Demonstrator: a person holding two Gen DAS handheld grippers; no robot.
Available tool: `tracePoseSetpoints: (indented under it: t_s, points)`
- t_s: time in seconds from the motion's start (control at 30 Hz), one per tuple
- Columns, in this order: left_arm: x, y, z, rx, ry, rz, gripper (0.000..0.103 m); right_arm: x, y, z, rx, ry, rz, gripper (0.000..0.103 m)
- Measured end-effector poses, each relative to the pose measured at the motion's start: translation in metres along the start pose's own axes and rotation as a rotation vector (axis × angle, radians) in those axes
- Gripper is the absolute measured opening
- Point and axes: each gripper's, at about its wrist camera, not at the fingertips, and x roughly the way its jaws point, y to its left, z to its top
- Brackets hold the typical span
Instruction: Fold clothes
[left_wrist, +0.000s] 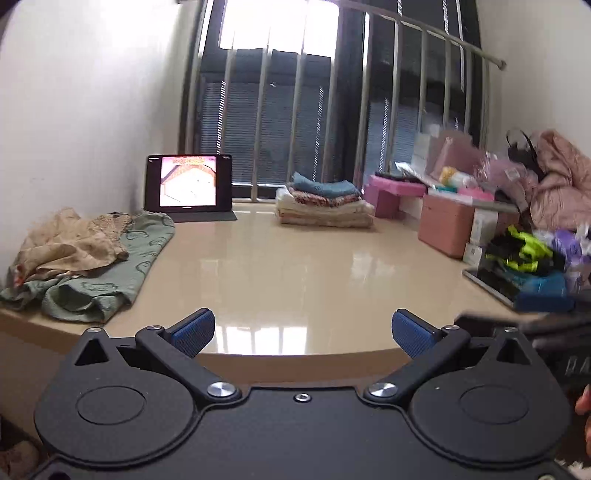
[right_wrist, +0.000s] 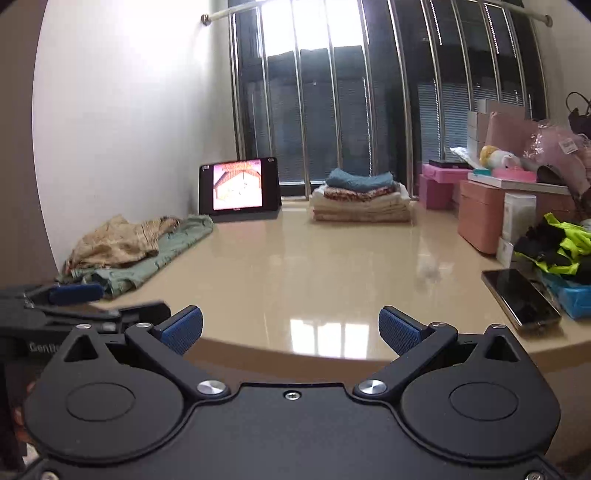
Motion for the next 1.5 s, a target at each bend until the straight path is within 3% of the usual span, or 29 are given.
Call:
tracePoseSetpoints:
  t_s: [0.07,0.23,0.4,0.63,1.5]
  points:
    - [-0.010,0.004,0.002,-0.034,-0.024,0.018,0.103,-0.003,0.003,-0.001,0.021,0.021,-0.014,0.103]
    - [-0.024,0.010,0.007,-0.090,0.014,-0.033,0.103,-0.015,0.015,0.001,-0.005,0.012,-0.125,0.103]
    - [-0.029,-0.002,-0.001,-0.020,0.027,-0.020,0.103,-0.020,0.020,-0.002,-0.004,0.005,-0.181,0.102]
    - [-0.022,-0.003,-0.007,-0.034,0.059,-0.037,0.103,-0.009,0.005,-0.010,0.096,0.100,-0.116,0.100]
    - [-0.021,-0.002,-0.009,-0.046,0.086,-0.029,0.103,-0.009,0.009,-0.013,0.086,0.125,-0.115,0.100]
